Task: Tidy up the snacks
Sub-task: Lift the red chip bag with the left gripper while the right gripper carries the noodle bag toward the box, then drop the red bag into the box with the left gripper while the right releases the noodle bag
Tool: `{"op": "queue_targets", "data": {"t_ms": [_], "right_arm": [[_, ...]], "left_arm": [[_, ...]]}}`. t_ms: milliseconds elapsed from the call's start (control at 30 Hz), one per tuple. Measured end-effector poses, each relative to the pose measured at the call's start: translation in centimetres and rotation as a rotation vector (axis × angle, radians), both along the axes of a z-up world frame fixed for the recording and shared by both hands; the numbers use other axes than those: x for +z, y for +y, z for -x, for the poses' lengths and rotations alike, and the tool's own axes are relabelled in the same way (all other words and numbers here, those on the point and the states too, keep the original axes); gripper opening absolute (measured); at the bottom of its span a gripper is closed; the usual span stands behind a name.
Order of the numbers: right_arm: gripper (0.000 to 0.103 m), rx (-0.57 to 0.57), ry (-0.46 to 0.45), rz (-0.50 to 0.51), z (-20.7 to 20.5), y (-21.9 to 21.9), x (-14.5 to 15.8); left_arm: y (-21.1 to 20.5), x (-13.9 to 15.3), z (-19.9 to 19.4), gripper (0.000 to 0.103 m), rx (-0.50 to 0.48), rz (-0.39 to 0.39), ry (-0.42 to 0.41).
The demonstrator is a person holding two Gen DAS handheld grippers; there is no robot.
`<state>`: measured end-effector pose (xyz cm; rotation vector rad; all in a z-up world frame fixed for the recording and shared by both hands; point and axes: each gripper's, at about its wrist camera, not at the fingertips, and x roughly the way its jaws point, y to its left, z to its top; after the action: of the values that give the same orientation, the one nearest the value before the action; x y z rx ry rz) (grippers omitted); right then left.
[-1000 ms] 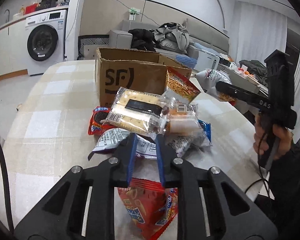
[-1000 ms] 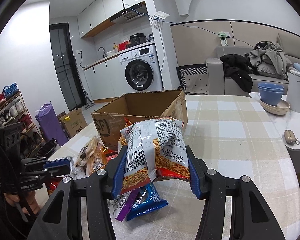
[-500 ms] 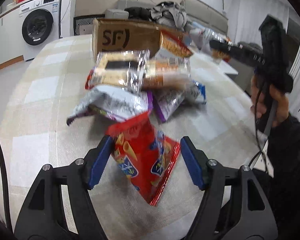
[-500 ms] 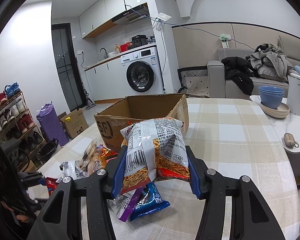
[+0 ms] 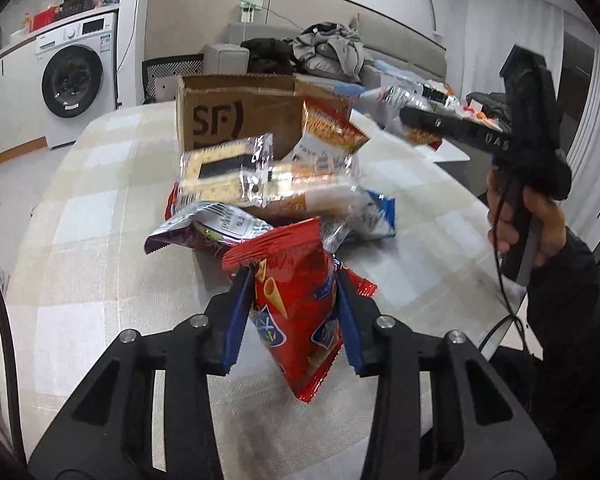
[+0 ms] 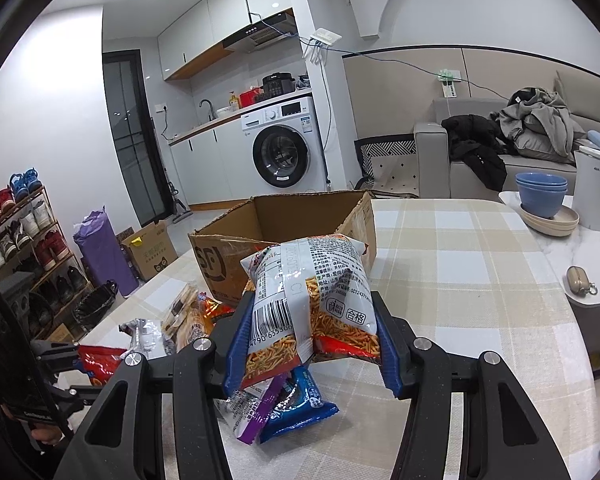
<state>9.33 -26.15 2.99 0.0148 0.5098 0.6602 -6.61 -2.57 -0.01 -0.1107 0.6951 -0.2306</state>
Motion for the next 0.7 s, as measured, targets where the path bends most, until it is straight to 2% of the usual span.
{"op": "queue_targets", "data": {"t_ms": [700], "right_arm": [[0.054,0.029,-0.006,-0.006,0.2,0.5,0.3]], "left_arm": [[0.6,3.1,-4.3,0.037,0.013,0.075,-0.088]]}}
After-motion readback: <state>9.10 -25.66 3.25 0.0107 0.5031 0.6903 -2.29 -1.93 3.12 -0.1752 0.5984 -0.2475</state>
